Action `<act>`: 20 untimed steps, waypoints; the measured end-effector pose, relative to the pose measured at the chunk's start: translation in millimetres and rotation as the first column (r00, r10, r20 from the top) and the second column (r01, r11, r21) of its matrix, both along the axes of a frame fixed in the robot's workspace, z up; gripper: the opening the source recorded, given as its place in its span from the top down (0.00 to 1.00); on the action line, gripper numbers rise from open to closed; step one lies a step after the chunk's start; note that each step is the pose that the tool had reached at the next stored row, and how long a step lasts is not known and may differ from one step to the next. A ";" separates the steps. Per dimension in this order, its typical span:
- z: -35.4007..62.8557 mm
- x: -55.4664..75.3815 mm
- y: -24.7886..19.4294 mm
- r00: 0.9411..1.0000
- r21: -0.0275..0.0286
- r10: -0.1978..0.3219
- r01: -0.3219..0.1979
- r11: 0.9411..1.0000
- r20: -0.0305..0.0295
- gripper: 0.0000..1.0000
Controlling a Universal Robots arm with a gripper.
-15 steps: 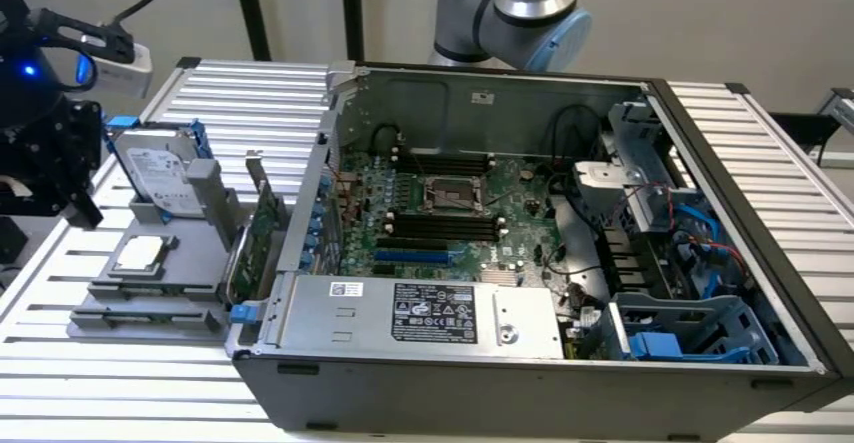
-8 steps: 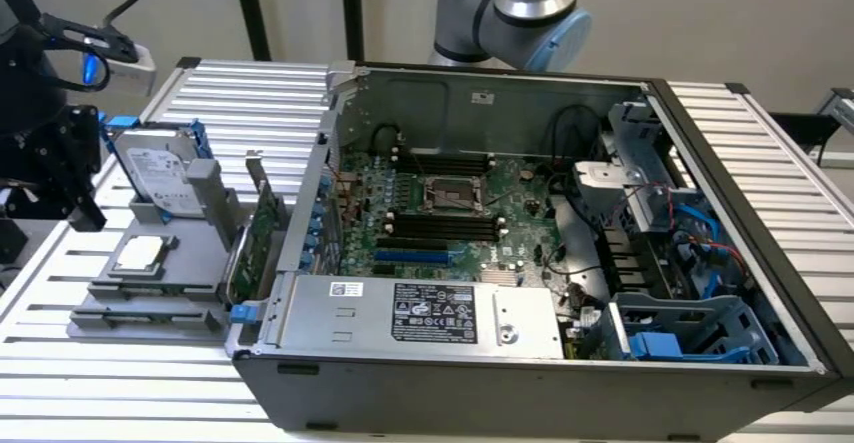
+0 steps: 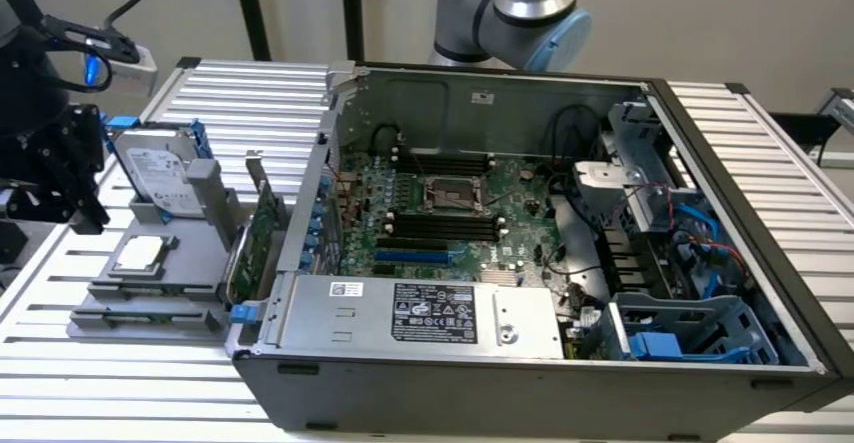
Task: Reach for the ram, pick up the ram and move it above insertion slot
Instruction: 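Pick up the ram and move it above insertion slot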
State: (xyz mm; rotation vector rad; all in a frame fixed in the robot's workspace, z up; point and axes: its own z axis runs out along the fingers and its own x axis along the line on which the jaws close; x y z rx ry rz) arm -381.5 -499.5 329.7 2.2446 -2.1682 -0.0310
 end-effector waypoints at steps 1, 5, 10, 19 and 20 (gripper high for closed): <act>-0.1 0.0 0.0 1.000 0.000 -0.001 0.001 1.000 0.000 0.76; -2.6 0.0 0.0 1.000 -0.003 -0.001 0.001 1.000 0.000 0.64; -11.4 0.0 0.0 1.000 -0.003 -0.012 0.012 1.000 0.000 0.64; -27.9 -0.1 -0.1 0.997 -0.003 -0.077 0.077 0.997 0.000 0.64; -29.7 -0.1 -0.2 0.997 -0.003 -0.077 0.077 0.997 0.000 0.64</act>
